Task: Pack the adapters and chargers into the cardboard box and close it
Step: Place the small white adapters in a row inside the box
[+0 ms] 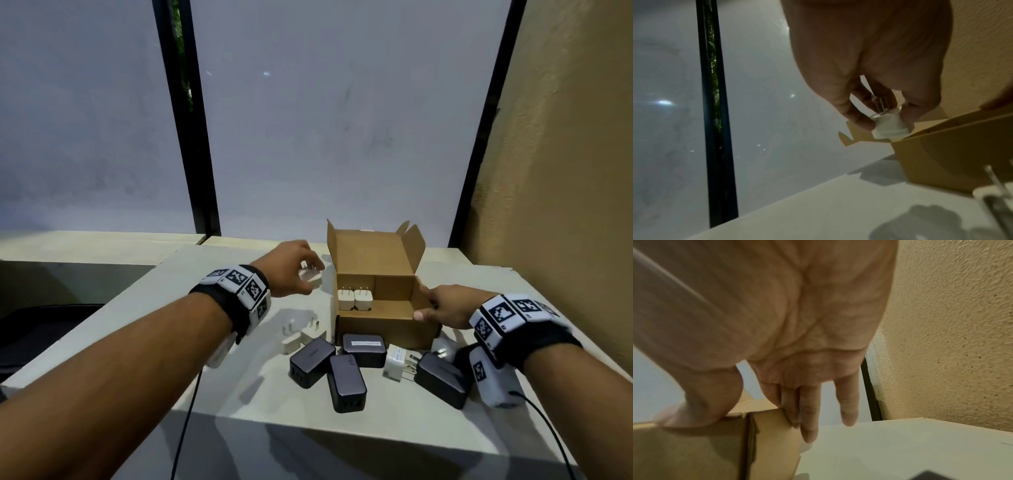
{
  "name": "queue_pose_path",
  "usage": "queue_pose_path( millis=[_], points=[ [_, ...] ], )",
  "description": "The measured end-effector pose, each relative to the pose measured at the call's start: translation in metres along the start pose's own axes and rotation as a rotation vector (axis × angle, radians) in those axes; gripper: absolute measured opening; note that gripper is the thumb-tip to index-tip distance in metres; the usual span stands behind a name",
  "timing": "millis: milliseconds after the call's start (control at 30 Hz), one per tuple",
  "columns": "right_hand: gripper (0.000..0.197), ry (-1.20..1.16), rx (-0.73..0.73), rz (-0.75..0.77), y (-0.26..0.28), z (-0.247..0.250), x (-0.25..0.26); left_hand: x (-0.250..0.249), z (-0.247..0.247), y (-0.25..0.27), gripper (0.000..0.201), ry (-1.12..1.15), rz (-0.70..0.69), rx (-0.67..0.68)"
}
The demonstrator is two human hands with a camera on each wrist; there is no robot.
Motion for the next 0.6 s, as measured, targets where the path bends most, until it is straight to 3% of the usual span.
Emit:
queue_pose_path(
  millis=[167,600],
  points=[
    [0.063,-0.002,-0.012,0.014,0.000,-0.001,-0.004,-0.040,-0.006,-0.017,0.043,0.011,-0.096,0.011],
    [0.066,0.029,-0.039,0.064,-0.001,-0.002,-0.007,-0.096,-0.046,-0.060,0.037,-0.128,-0.111,0.144]
  ],
)
Point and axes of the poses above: each hand's wrist, its own y-axis away from the middle knuckle, its own z-axis out of the back of the hand, x = y × z, the point moved 4 cm from there along -y, towards the middle knuckle, and after that the axes turned 3 degrees about z, right-handed, at the moved point
